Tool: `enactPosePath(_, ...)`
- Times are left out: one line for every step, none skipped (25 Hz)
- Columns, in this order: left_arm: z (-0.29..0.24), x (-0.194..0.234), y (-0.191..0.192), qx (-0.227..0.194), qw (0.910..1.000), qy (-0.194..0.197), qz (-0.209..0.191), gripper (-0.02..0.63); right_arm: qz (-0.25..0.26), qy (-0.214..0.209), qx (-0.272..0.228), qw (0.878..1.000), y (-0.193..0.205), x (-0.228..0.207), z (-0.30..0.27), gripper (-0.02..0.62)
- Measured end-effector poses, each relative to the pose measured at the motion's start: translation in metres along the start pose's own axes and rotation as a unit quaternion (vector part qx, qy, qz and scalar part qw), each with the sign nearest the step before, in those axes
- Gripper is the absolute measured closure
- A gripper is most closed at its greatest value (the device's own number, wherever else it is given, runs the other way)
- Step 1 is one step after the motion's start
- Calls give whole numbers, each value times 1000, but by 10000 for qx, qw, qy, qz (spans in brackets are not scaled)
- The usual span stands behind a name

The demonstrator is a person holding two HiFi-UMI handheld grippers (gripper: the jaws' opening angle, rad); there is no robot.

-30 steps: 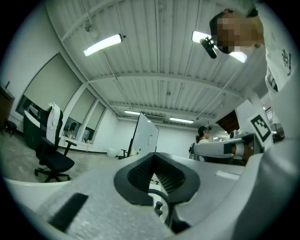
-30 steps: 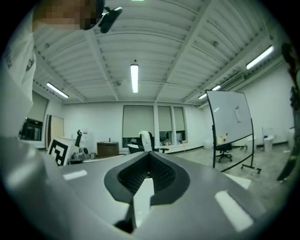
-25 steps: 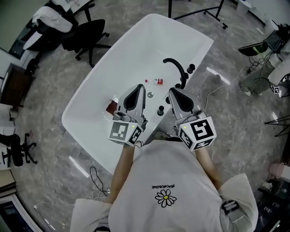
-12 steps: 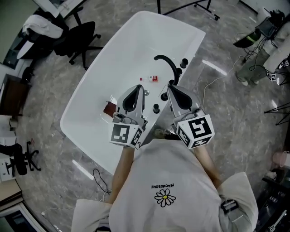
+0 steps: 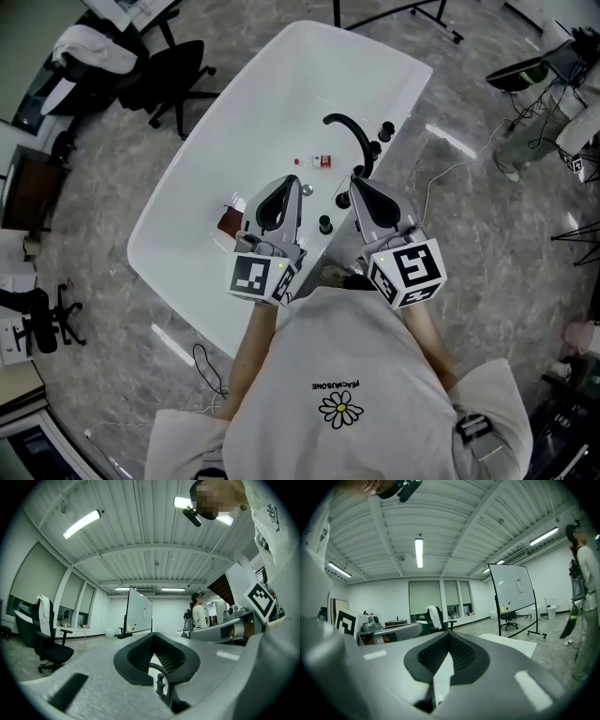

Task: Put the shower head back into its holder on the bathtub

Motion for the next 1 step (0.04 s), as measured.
enactPosePath(0, 0, 0, 5, 10000, -1, -20, 606, -7, -4, -9, 10000, 0, -1, 0, 588)
Point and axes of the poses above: the fingertips, and each gripper's own axes: z backward along the fingers, x to its left, y out of its underside, the point moved 10 cm from there along z, backward along the fingers, and after that the axes turned 4 degrees about -z, right-handed, at the moved point
